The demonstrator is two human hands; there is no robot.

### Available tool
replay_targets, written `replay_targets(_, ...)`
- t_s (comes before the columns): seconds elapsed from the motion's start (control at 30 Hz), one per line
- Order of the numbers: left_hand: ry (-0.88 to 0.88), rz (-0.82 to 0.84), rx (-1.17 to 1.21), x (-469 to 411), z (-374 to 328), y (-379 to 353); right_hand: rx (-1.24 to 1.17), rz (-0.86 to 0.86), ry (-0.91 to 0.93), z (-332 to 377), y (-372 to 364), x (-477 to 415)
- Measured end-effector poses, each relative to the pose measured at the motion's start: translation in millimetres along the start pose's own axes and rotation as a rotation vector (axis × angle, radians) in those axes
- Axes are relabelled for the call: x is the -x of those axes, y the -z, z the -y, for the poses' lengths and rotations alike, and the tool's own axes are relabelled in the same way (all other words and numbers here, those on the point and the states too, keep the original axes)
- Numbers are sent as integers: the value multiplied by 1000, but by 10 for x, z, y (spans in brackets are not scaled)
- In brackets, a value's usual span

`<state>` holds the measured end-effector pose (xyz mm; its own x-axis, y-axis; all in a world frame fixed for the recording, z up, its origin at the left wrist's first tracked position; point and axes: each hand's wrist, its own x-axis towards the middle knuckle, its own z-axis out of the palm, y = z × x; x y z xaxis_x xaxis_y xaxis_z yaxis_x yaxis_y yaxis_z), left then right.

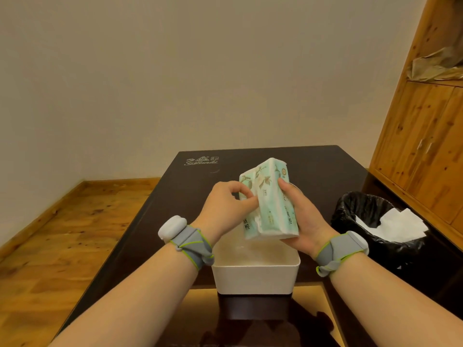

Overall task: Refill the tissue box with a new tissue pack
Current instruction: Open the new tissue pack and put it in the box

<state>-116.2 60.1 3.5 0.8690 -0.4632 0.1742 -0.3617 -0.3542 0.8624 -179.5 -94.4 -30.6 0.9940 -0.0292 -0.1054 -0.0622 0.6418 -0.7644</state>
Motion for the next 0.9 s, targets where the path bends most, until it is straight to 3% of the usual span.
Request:
replay_targets(0.2, -19, 65, -225, -26, 43, 11, 28, -24, -2, 20, 8, 8)
replay_targets(0.47, 128, 166, -43, 62, -22, 39, 4, -17, -1, 6, 35, 3)
replay_targets(0.63, 113, 234, -94, 100, -30, 93, -46, -11, -5, 16, 56, 8)
replay_targets(0.73, 106, 211, -97, 102, -23, 90, -55, -10, -10, 15, 53, 6)
replay_targets(0.9, 160, 163, 144, 126, -29, 106, -113, -39, -10, 36, 93, 4)
